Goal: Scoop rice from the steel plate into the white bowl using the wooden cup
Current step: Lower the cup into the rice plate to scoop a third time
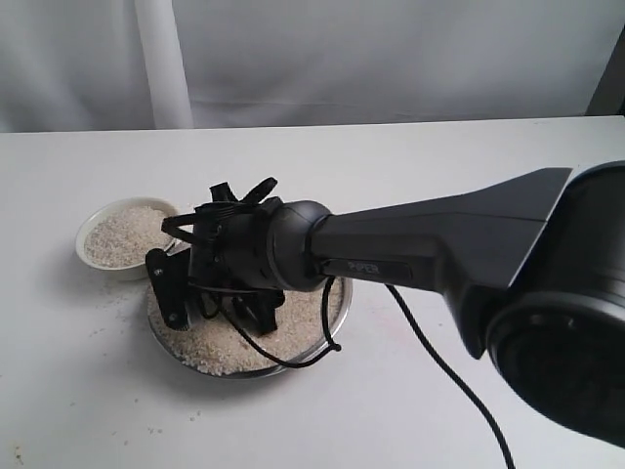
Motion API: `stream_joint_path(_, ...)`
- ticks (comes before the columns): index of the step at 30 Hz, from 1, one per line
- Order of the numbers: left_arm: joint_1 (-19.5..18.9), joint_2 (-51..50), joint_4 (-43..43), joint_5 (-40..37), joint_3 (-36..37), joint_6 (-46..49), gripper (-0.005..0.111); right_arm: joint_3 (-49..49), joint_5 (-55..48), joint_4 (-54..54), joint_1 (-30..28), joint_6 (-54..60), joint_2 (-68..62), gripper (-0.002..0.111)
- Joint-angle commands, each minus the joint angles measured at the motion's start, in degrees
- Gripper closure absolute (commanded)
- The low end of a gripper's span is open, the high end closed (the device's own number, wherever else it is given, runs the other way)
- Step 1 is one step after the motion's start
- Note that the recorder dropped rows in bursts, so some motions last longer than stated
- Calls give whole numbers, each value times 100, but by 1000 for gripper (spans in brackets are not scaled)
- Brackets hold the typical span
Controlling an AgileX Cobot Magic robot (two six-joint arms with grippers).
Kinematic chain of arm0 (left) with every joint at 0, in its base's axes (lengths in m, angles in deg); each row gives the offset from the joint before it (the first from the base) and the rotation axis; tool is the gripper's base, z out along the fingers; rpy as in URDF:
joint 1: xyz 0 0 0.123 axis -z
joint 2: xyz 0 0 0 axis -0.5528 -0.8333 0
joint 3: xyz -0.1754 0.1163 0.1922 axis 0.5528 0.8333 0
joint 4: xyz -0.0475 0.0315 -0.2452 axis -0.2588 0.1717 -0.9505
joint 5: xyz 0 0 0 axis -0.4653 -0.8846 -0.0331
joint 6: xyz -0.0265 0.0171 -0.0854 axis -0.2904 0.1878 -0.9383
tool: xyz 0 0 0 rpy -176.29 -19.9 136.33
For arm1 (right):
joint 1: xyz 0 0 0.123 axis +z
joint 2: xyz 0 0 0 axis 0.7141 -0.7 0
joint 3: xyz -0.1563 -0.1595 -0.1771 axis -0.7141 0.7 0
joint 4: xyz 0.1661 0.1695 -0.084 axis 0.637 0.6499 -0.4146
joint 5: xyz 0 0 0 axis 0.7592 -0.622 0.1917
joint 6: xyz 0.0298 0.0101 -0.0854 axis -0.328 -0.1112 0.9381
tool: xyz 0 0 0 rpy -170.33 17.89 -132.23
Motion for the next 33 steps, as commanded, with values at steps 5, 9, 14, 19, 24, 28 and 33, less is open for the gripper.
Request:
stream_joint_path(5, 37, -2, -7, 46, 4, -10, 107, -24, 444, 1230, -115, -302, 188, 108)
stream_joint_path(9, 37, -2, -7, 46, 4, -10, 107, -24, 518, 1621, -163, -312, 188, 108)
stream_joint_path(14, 37, -2, -7, 46, 4, -10, 107, -24, 567, 1943, -247, -323, 188, 108)
stream_joint_path(19, 37, -2, -7, 46, 4, -10, 107, -13, 621, 2083, -314, -323, 188, 108)
stream_joint_path(24, 37, -2, -7, 46, 4, -10, 107, 27, 746, 2130, -381, -323, 188, 108)
stream_joint_path(28, 37, -2, -7, 46, 4, -10, 107, 340, 1124, 2145, -444, -323, 305, 108)
stream_joint_path(33, 37, -2, -7, 46, 4, -10, 107, 988, 1958, 2255, -594, -323, 536, 108)
